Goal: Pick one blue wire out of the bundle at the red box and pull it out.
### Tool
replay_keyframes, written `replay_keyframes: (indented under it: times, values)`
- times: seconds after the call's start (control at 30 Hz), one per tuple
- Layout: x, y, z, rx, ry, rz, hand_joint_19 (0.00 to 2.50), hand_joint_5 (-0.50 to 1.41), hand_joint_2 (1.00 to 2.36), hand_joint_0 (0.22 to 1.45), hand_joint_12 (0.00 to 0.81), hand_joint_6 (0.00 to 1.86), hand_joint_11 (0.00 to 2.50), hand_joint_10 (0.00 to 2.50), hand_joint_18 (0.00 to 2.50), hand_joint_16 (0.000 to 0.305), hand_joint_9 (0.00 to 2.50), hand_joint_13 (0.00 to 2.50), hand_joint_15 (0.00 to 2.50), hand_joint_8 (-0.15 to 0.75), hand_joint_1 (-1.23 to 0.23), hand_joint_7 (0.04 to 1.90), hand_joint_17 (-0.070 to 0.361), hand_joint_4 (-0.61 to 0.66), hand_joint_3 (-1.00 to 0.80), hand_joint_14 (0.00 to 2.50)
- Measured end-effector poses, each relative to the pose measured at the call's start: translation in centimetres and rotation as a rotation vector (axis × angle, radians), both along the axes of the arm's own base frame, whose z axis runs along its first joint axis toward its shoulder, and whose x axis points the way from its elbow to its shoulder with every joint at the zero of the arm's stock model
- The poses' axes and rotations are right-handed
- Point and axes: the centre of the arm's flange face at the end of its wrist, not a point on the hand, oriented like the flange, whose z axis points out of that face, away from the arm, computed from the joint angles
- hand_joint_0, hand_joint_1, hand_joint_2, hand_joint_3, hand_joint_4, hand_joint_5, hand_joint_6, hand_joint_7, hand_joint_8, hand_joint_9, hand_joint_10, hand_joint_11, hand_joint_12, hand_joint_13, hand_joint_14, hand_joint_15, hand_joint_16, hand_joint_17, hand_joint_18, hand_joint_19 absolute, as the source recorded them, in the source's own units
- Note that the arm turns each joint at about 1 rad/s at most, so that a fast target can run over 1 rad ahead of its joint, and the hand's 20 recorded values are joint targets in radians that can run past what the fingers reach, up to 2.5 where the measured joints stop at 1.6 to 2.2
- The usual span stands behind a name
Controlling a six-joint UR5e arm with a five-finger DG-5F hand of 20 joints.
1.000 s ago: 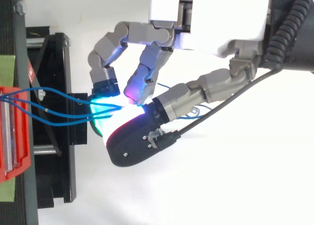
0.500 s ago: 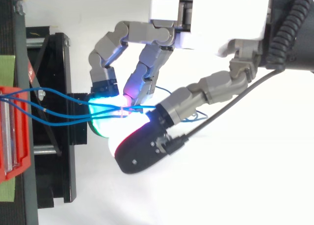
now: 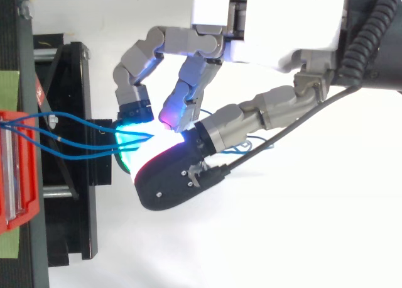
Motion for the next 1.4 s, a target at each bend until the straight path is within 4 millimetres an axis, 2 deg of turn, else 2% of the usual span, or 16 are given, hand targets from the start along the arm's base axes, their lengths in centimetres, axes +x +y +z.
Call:
replay_keyframes:
  times: [0.13,0.17,0.27,0.37,0.5,0.53,0.6,0.73,0.8,0.9,1.03,1.2,1.4]
  values:
    - [-0.01,-0.02,-0.01,0.0,0.001,0.0,0.53,-0.13,1.02,0.66,0.431,0.95,0.66,0.01,0.96,0.052,1.05,0.98,0.55,0.364,-0.9,1.09,0.117,0.08,-0.24,0.02]
    - [-0.01,-0.03,-0.01,0.0,0.001,0.0,0.53,-0.14,1.02,0.67,0.432,0.95,0.66,0.01,0.95,0.052,1.03,0.97,0.54,0.357,-0.91,1.07,0.116,0.09,-0.26,0.02]
    - [-0.02,-0.07,-0.01,0.0,0.001,0.0,0.52,-0.16,1.0,0.64,0.43,0.95,0.65,0.01,0.91,0.053,0.95,0.93,0.54,0.348,-0.96,0.99,0.119,0.17,-0.49,0.02]
    - [-0.03,-0.11,-0.02,0.0,0.002,0.0,0.52,-0.17,1.0,0.57,0.435,0.95,0.65,0.02,0.9,0.055,0.93,0.91,0.53,0.351,-0.93,0.95,0.124,0.19,-0.5,0.02]
    - [-0.03,-0.11,-0.03,-0.001,0.002,0.0,0.53,-0.15,1.0,0.47,0.461,0.94,0.64,0.01,0.92,0.061,0.97,0.92,0.54,0.38,-0.81,0.96,0.138,0.2,-0.5,0.02]
    - [-0.03,-0.12,-0.01,-0.001,0.001,0.0,0.55,-0.15,1.0,0.45,0.47,0.94,0.63,0.01,0.93,0.063,0.98,0.93,0.54,0.386,-0.73,0.95,0.142,0.2,-0.5,0.02]
    - [-0.03,-0.13,-0.02,-0.002,0.001,0.0,0.56,-0.13,1.0,0.46,0.47,0.92,0.63,0.01,0.94,0.063,1.05,0.95,0.54,0.404,-0.6,1.0,0.142,0.2,-0.5,0.02]
    - [-0.03,-0.14,-0.01,-0.003,0.001,0.0,0.59,-0.11,1.0,0.53,0.453,0.91,0.63,0.01,0.92,0.057,1.14,0.98,0.54,0.394,-0.47,1.09,0.128,0.19,-0.5,0.02]
    - [-0.03,-0.14,-0.01,-0.003,0.001,-0.001,0.59,-0.1,1.0,0.57,0.439,0.9,0.64,0.01,0.92,0.055,1.16,0.98,0.53,0.384,-0.49,1.12,0.123,0.19,-0.5,0.02]
    - [-0.03,-0.14,-0.01,-0.003,0.001,0.0,0.59,-0.08,1.01,0.58,0.434,0.9,0.85,0.02,0.98,0.052,1.34,1.04,0.57,0.394,-0.6,1.19,0.117,0.18,-0.34,0.02]
    - [-0.03,-0.13,-0.02,-0.003,0.002,0.0,0.57,-0.07,1.02,0.58,0.437,0.9,0.84,0.02,0.99,0.05,1.3,1.05,0.58,0.392,-0.7,1.22,0.114,0.17,-0.27,0.02]
    - [-0.03,-0.13,-0.02,-0.004,0.001,0.0,0.57,-0.07,1.02,0.6,0.43,0.9,0.83,0.02,0.99,0.05,1.26,1.05,0.58,0.389,-0.79,1.23,0.113,0.17,-0.25,0.02]
    - [-0.02,-0.13,-0.03,-0.004,0.001,0.0,0.55,-0.1,1.01,0.63,0.429,0.92,0.8,0.02,0.96,0.05,1.18,1.01,0.58,0.373,-0.89,1.16,0.113,0.16,-0.34,0.02]
